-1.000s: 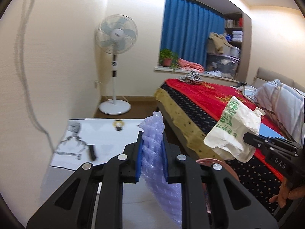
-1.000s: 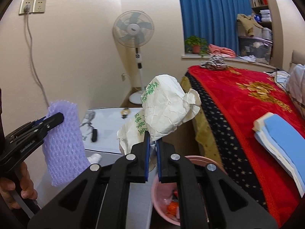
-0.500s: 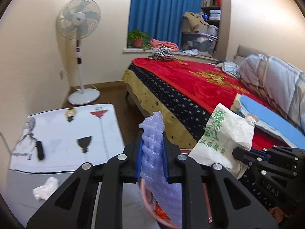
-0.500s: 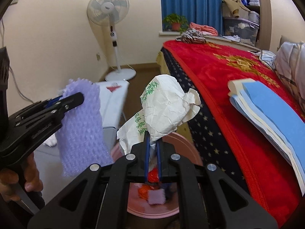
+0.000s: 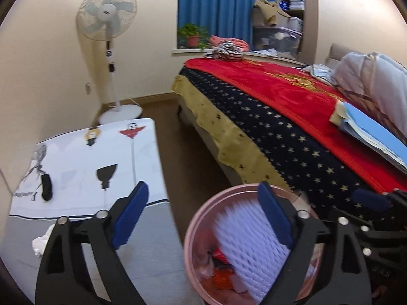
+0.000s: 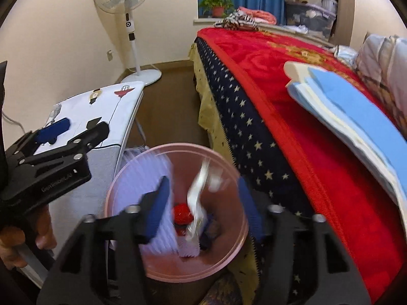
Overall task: Collect trash
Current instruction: 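Open both grippers to drop the paper bag and foam net into the bin, then move both open grippers back over the mat toward the white tissue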
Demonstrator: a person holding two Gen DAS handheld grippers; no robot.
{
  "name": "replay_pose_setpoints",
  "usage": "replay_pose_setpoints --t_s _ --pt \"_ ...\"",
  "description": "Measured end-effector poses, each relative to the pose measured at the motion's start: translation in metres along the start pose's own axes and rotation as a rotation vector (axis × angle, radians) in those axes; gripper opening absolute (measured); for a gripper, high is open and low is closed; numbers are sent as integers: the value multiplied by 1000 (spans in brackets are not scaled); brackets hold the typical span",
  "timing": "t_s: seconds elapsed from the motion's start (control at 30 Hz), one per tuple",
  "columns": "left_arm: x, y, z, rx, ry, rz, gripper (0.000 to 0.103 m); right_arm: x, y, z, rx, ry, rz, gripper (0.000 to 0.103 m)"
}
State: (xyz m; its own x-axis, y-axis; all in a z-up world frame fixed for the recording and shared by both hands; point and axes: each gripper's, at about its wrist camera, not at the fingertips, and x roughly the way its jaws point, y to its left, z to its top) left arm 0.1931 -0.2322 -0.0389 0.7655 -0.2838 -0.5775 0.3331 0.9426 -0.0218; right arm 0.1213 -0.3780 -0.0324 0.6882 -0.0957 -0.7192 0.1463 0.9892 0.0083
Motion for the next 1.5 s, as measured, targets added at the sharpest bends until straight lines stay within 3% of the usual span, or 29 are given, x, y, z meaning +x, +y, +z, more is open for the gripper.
replay_pose_setpoints --t_s 0.27,0.43,0.6,0.7,0.83,1.0,1.13,1.4,1.5 --pt "-17 20 9 -31 31 48 96 -15 10 8 -7 -56 -16 92" --pt "-45 49 18 -67 64 164 96 -39 26 16 2 -150 16 97" --pt "-98 98 22 -117 4 262 96 -68 68 21 -42 -262 95 98" --pt "-133 137 17 -143 -14 363 96 -78 102 22 -63 -295 160 98" --pt "-181 198 -3 -209 -84 459 96 -78 145 20 -47 -293 231 98" --pt "-222 267 -40 -291 -145 551 96 -64 196 18 -65 -279 238 98" --pt "-221 298 -51 -331 -139 563 96 -41 229 15 -114 -231 236 98" --pt "-180 327 -25 -305 -164 568 96 20 303 9 -166 -199 268 98" --pt "-169 337 -28 -374 -150 546 96 47 328 2 -211 -193 264 86"
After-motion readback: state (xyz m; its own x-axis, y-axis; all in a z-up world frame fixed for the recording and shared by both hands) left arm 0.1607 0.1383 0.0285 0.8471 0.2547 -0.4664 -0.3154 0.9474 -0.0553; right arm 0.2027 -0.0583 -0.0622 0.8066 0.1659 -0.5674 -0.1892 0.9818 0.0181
